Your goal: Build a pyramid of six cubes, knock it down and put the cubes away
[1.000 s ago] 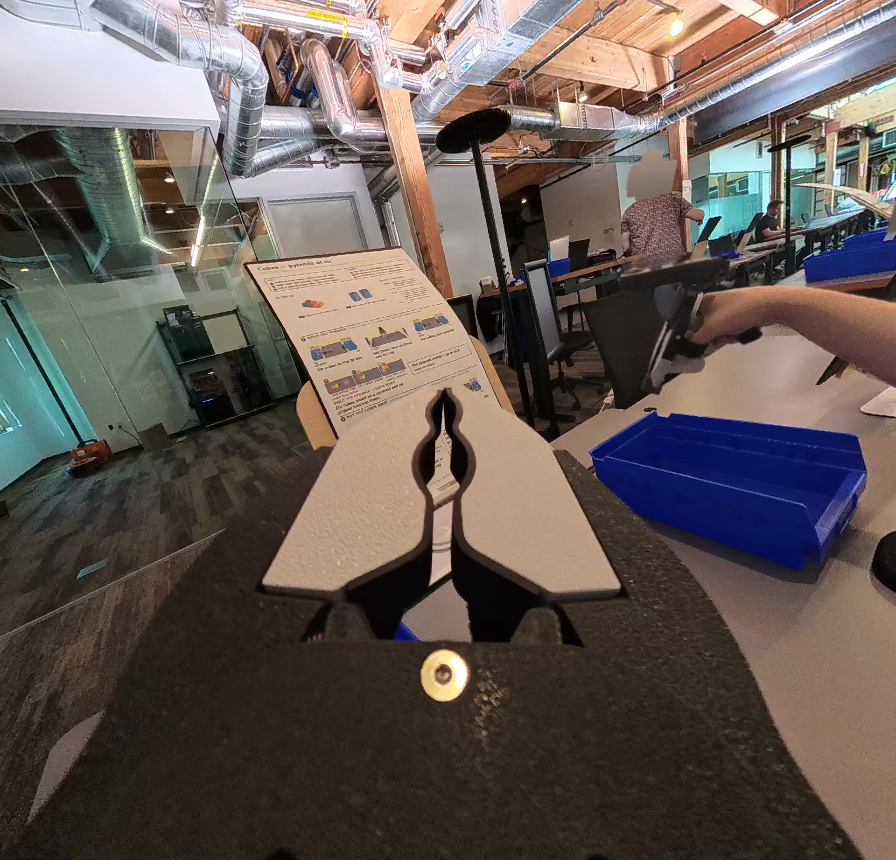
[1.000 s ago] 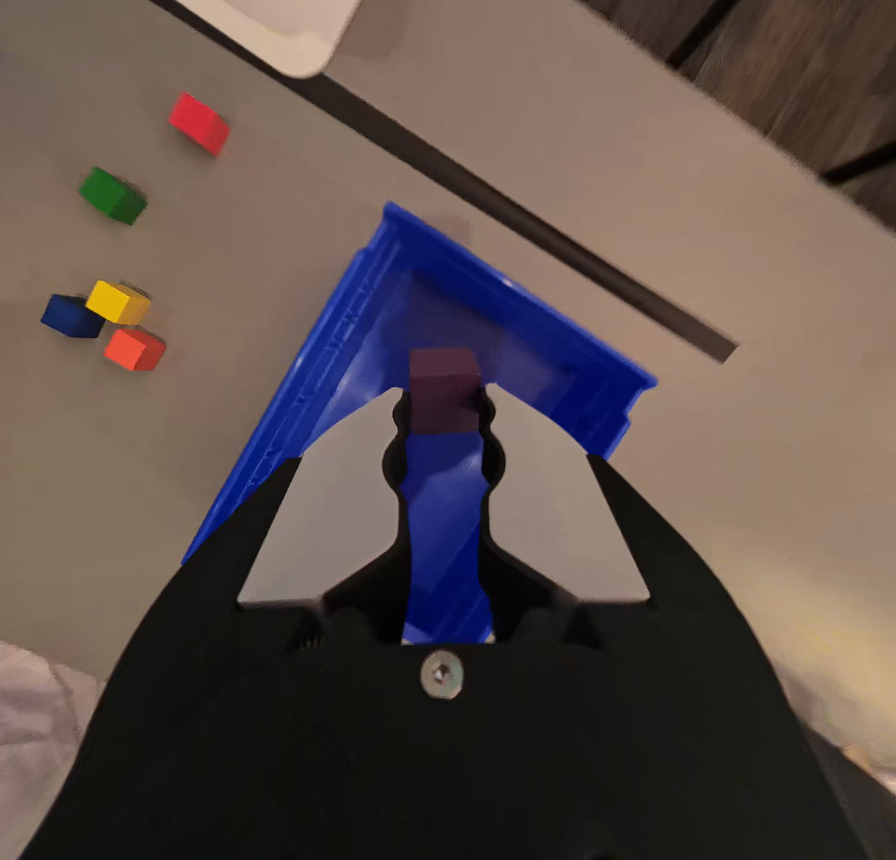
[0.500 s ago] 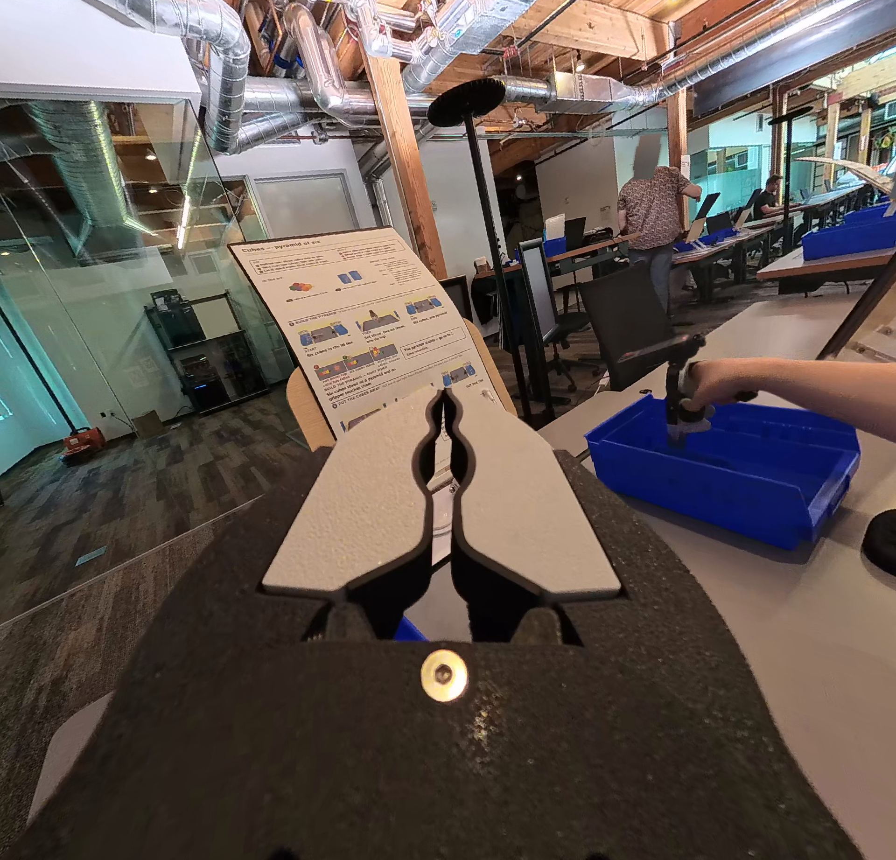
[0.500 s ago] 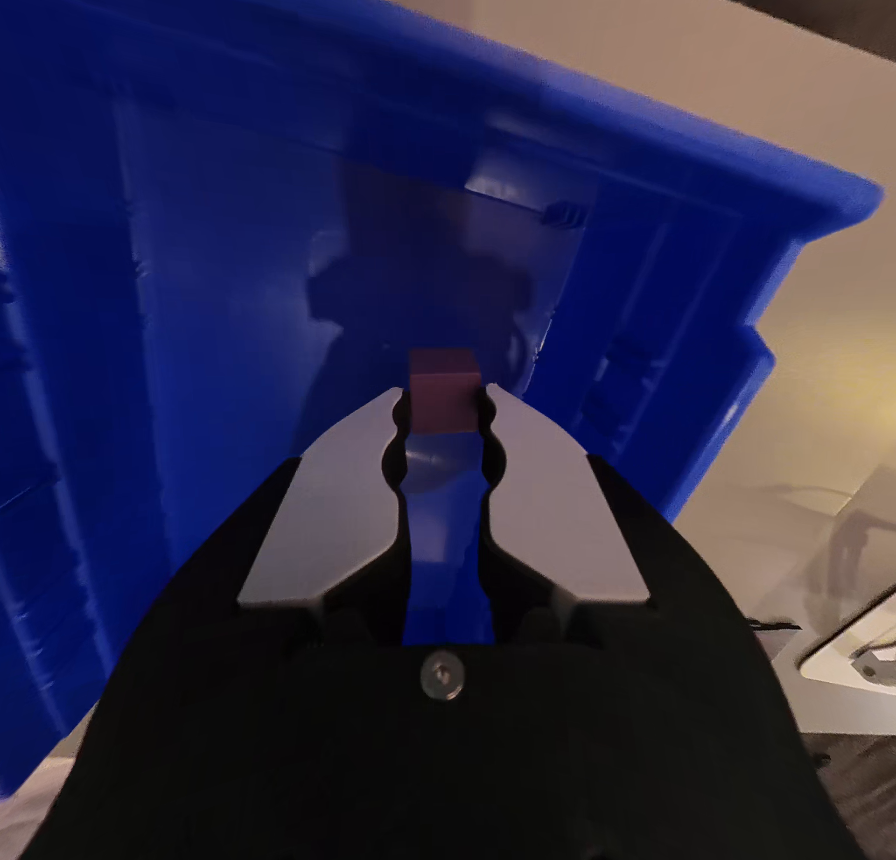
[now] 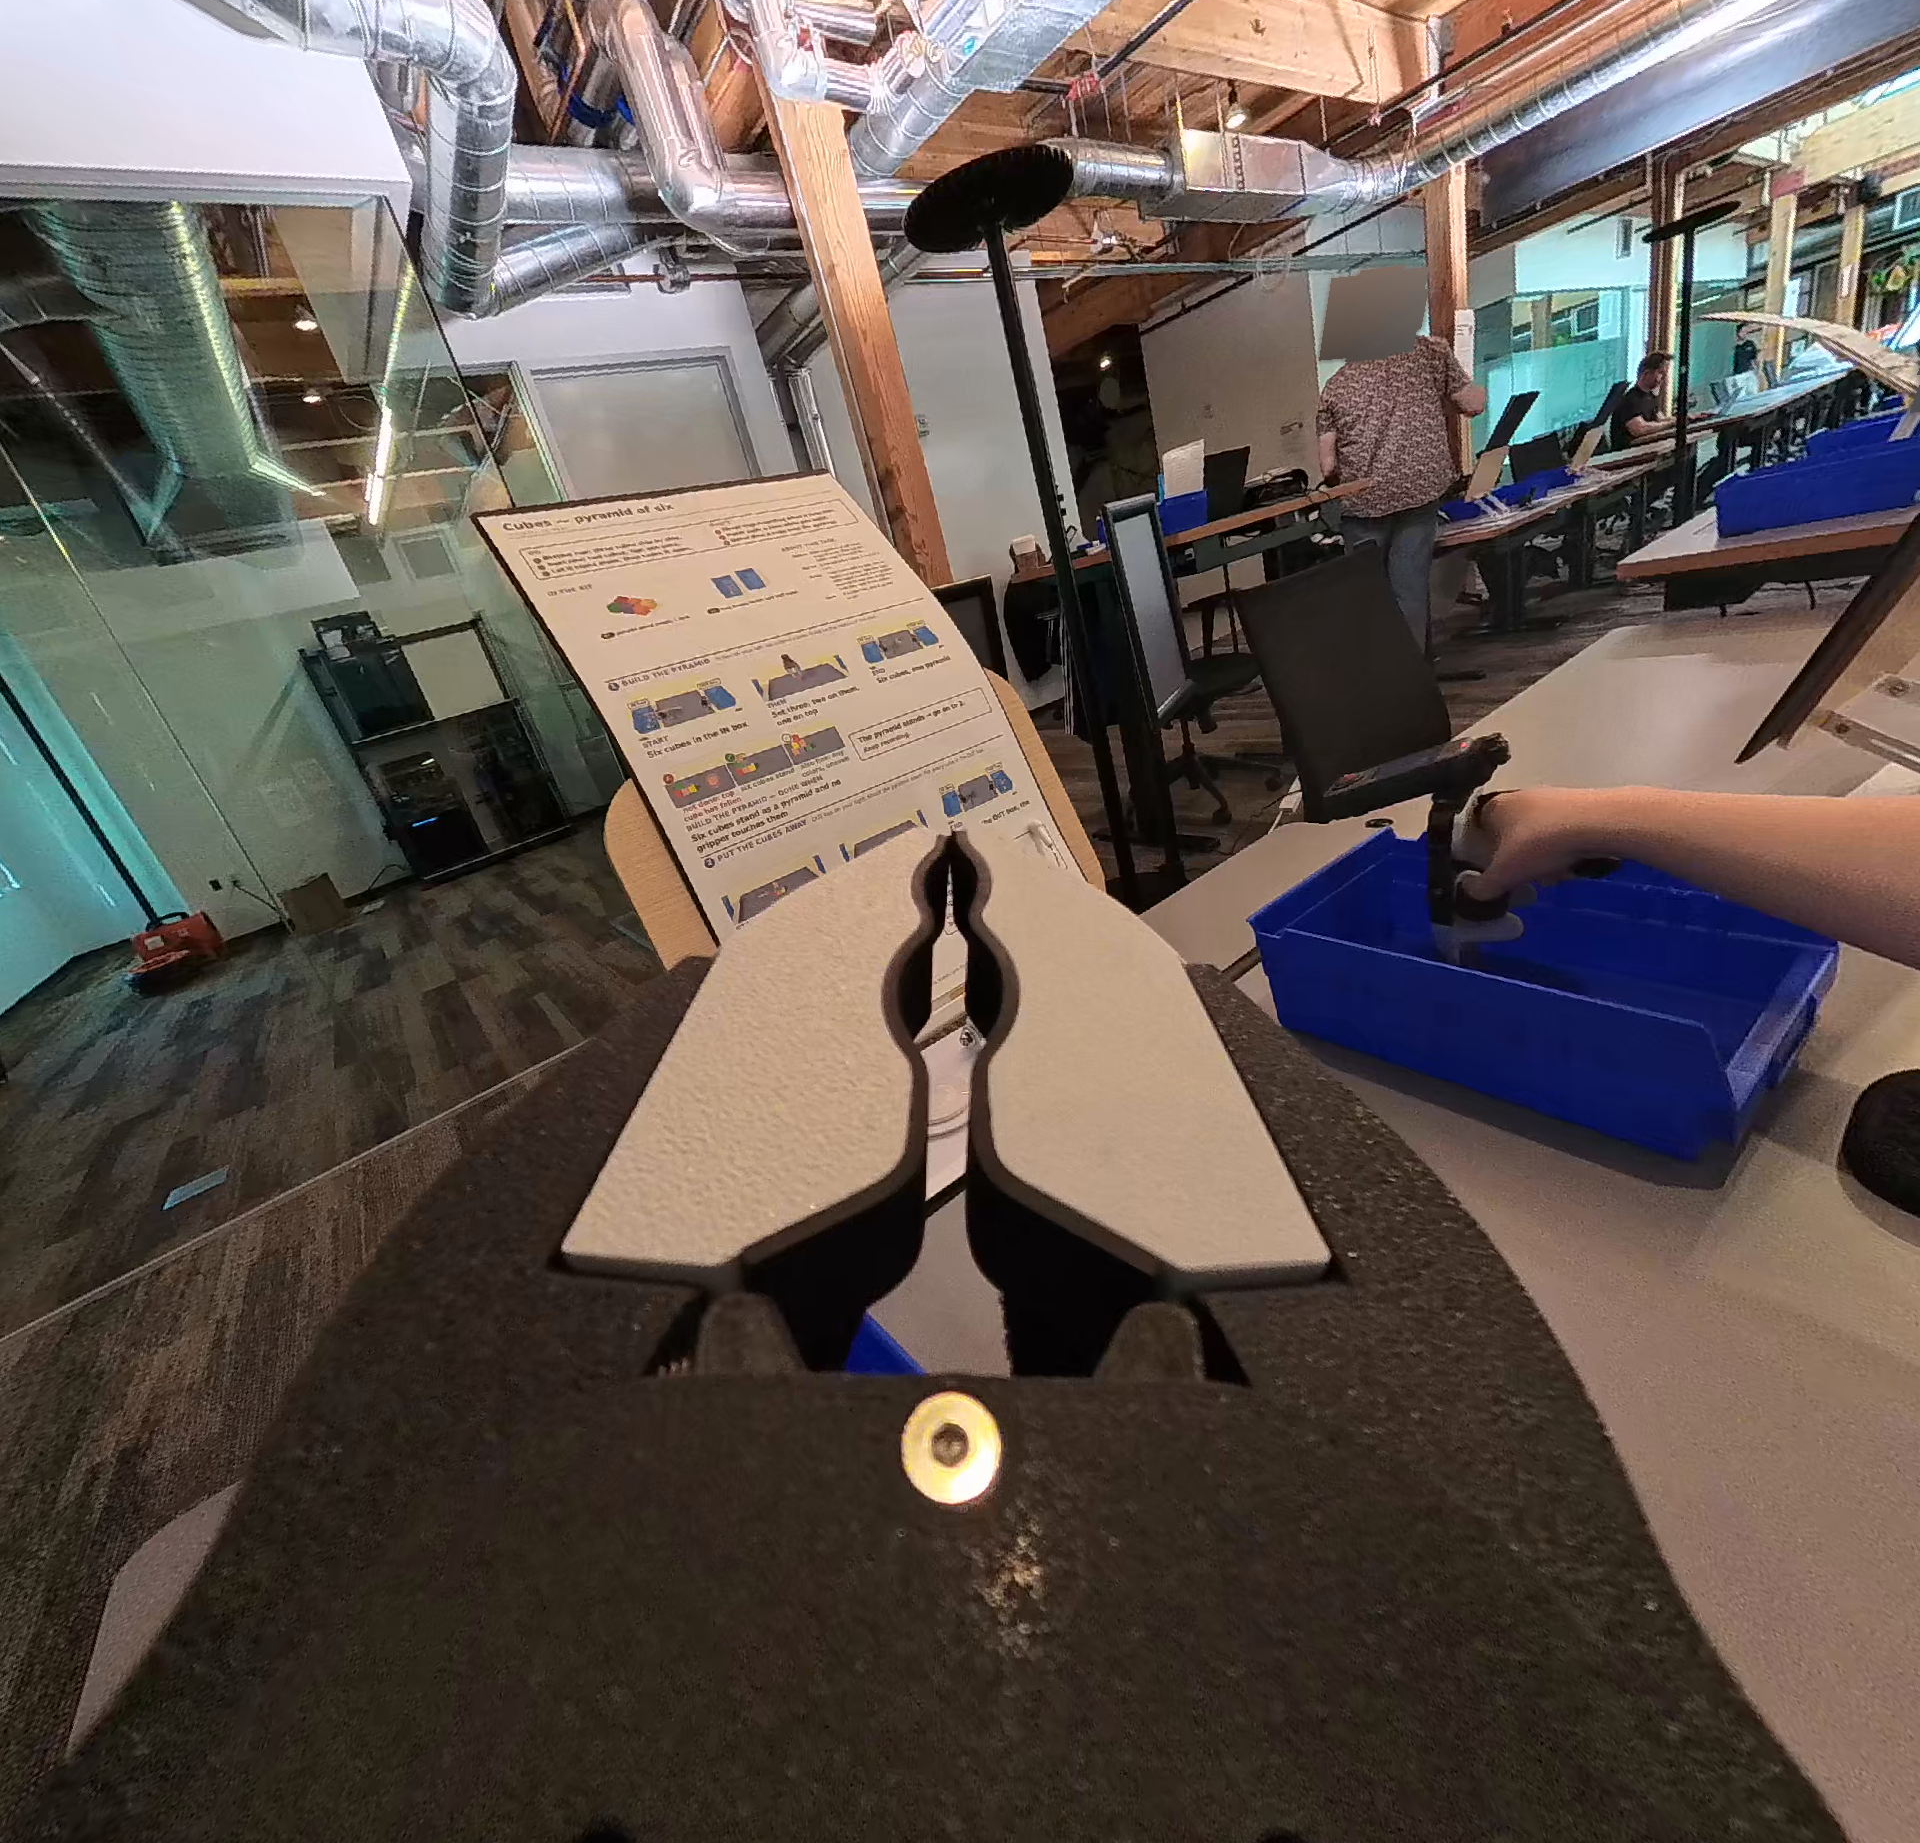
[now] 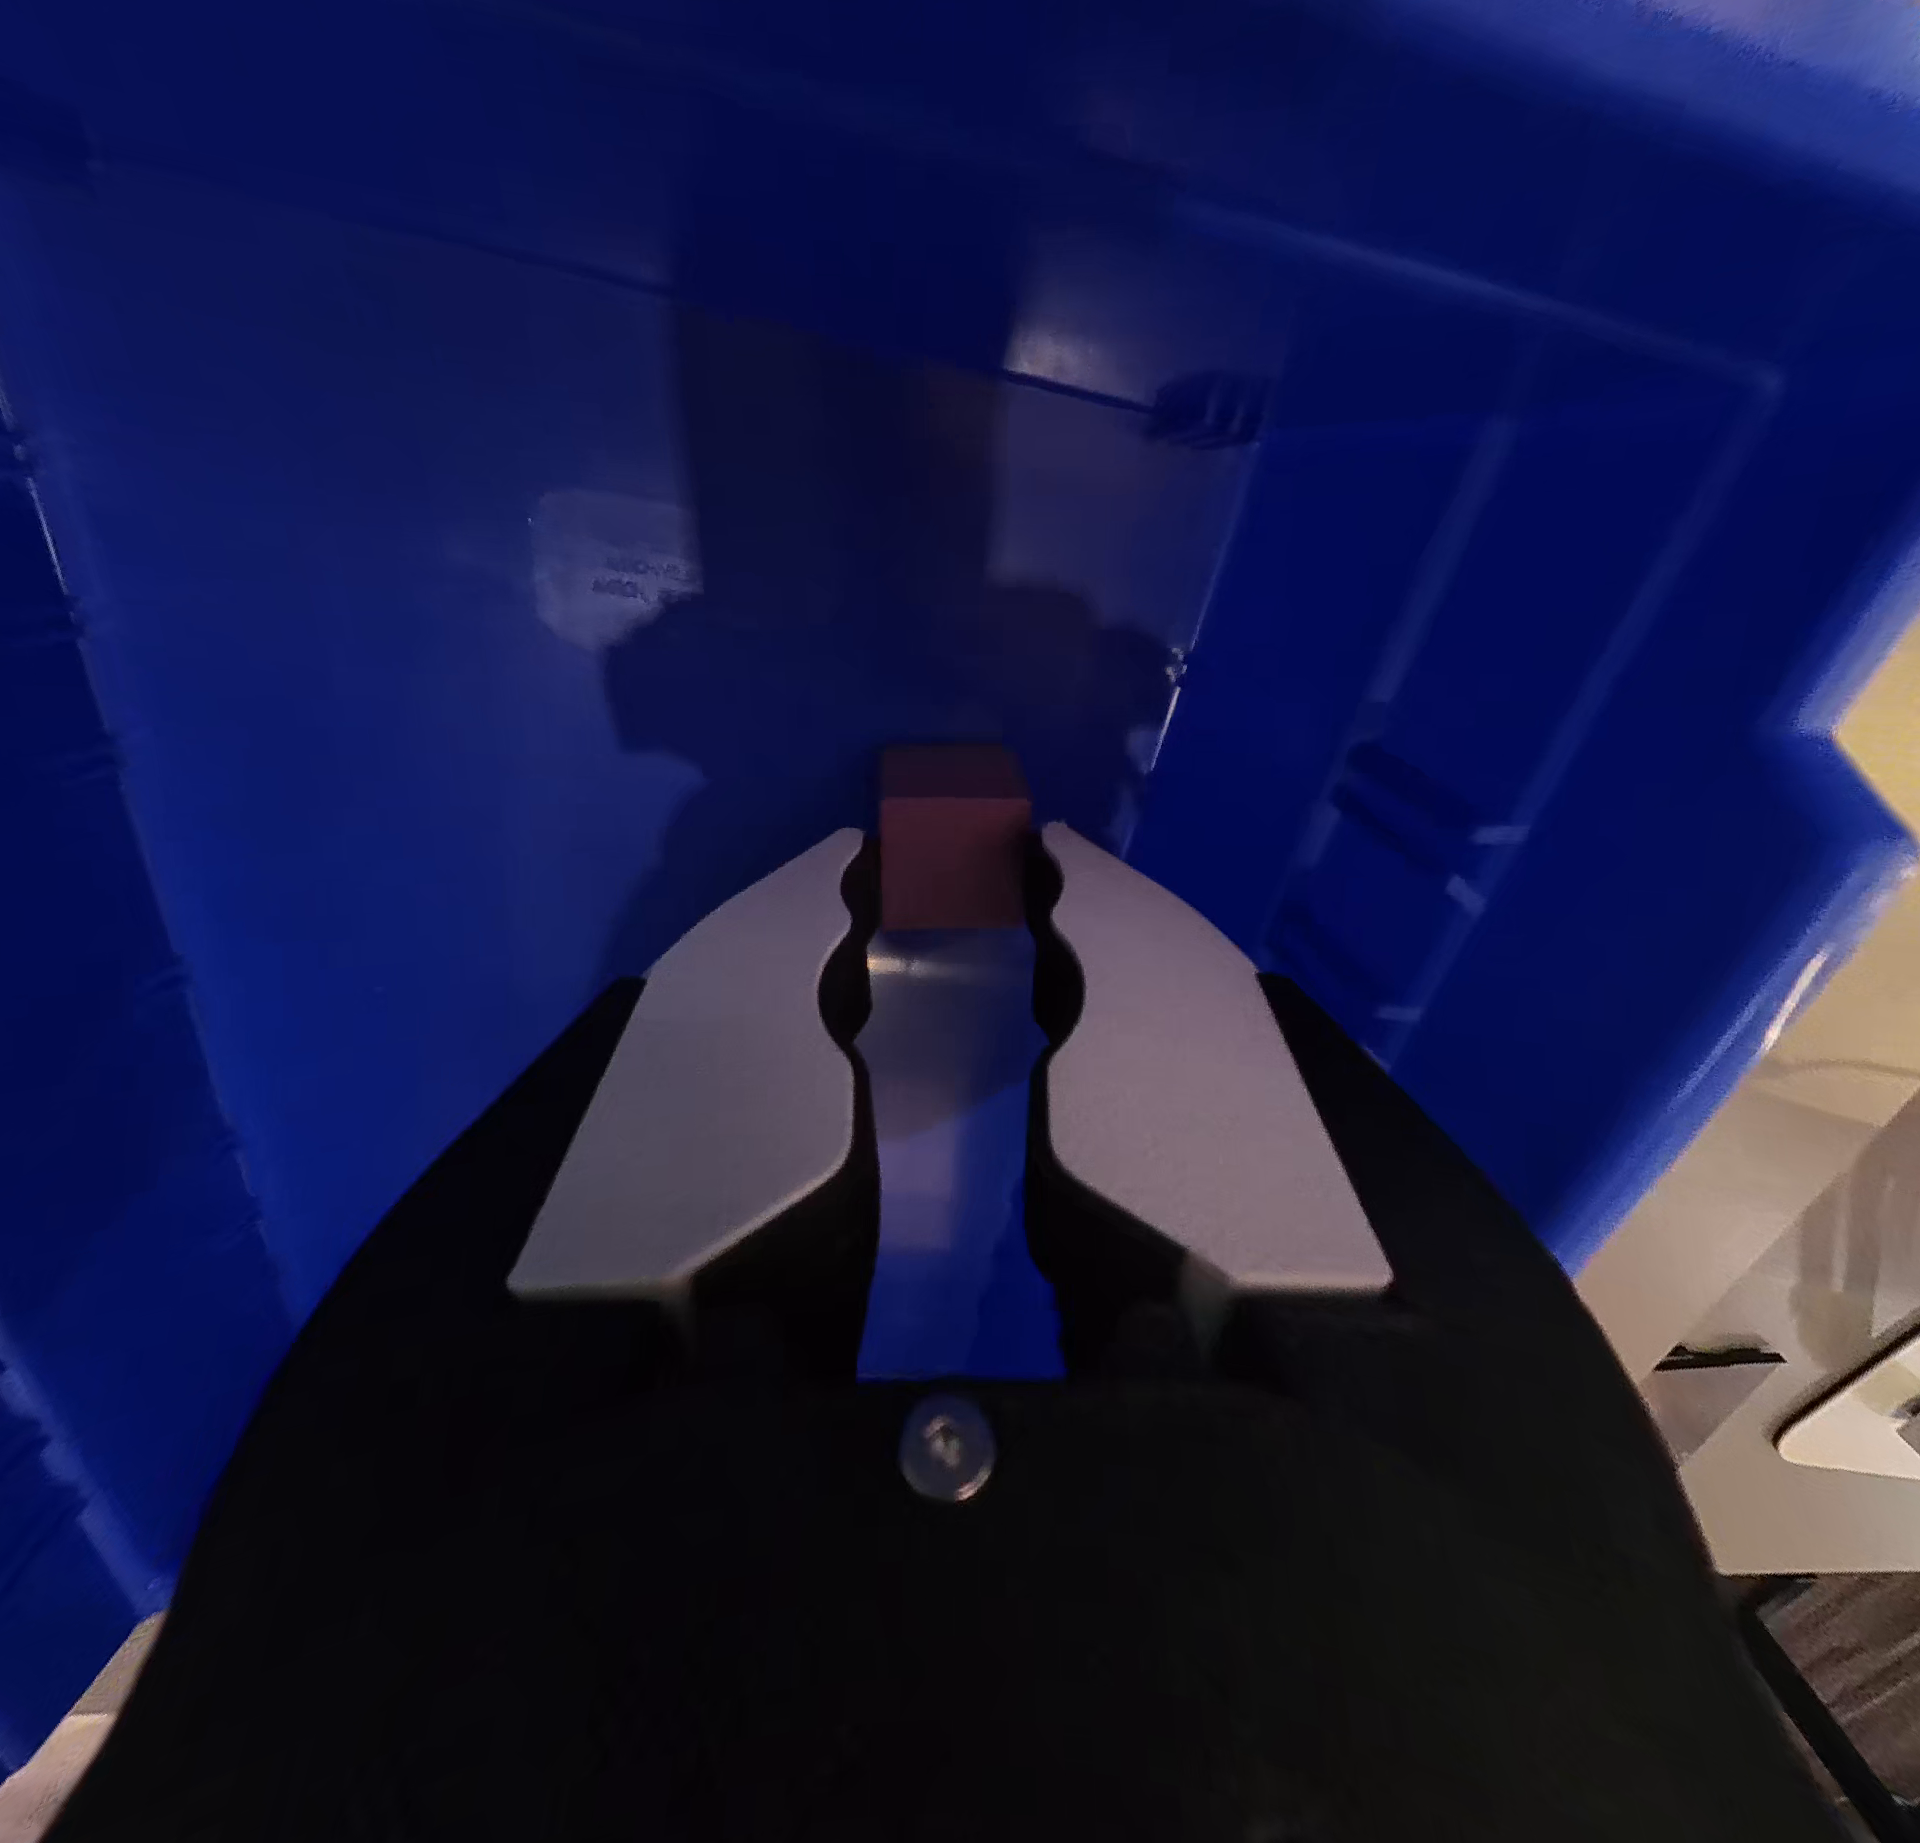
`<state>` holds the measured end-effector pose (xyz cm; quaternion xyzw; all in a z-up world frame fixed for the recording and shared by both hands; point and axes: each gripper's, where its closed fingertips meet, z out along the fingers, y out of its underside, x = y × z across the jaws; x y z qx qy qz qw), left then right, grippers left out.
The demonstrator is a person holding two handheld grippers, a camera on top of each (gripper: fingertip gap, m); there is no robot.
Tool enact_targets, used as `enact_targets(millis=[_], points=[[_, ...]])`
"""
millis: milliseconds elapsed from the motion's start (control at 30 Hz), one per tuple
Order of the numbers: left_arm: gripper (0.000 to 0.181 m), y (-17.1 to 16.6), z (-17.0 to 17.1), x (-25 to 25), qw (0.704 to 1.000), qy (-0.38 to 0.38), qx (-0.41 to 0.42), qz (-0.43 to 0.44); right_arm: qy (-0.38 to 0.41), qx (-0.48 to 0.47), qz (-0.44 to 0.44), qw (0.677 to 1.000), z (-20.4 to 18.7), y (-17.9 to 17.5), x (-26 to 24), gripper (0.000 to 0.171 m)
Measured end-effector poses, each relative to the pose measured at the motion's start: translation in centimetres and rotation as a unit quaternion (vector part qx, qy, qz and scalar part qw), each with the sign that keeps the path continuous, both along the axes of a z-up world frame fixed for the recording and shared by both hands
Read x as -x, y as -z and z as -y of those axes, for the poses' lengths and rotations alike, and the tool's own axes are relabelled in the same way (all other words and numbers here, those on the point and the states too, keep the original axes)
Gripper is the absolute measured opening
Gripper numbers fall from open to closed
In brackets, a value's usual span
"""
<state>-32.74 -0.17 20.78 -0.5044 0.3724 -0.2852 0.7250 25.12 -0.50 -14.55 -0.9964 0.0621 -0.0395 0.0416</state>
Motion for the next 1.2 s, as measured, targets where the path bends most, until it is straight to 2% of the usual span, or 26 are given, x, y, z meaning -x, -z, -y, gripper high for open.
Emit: enact_targets(millis=[167,233,300,400,467,533,633,733,867,1200], points=[[0.000,0.1,0.2,-0.3,1.000,0.003,0.000,-0.004,-0.012,-0.041,-0.009,0.999,-0.7,-2.2,1.1,0.038],[0.000,0.2,0.3,-0.5,1.000,0.002,-0.001,-0.008,-0.038,-0.080,0.009,0.996,-1.4,-4.9,2.1,0.041],[0.000,0.3,0.3,-0.8,1.000,0.003,-0.002,-0.013,-0.093,-0.158,0.045,0.982,-2.9,-9.5,4.4,0.040],[0.000,0.4,0.4,-1.2,1.000,0.002,-0.005,-0.022,-0.241,-0.263,0.124,0.926,-4.7,-16.4,10.9,0.039],[0.000,0.6,0.3,-1.6,1.000,0.002,-0.005,-0.030,-0.387,-0.294,0.096,0.869,-4.7,-17.3,18.3,0.040],[0.000,0.8,0.3,-1.9,0.999,0.001,-0.006,-0.038,-0.501,-0.282,0.033,0.818,-3.5,-15.4,24.7,0.039],[0.000,1.1,0.2,-2.1,0.999,-0.005,-0.008,-0.051,-0.587,-0.214,-0.046,0.780,-1.1,-10.1,30.2,0.037],[0.000,1.2,0.3,-2.2,0.998,-0.007,-0.012,-0.056,-0.613,-0.162,-0.060,0.771,0.0,-5.8,32.0,0.035],[0.000,1.0,0.3,-2.1,0.999,-0.005,-0.013,-0.052,-0.623,-0.114,-0.062,0.771,0.8,-2.6,32.6,0.034],[0.000,0.9,0.2,-1.7,0.999,-0.004,-0.014,-0.047,-0.631,-0.069,-0.041,0.772,1.0,0.1,32.4,0.028]])
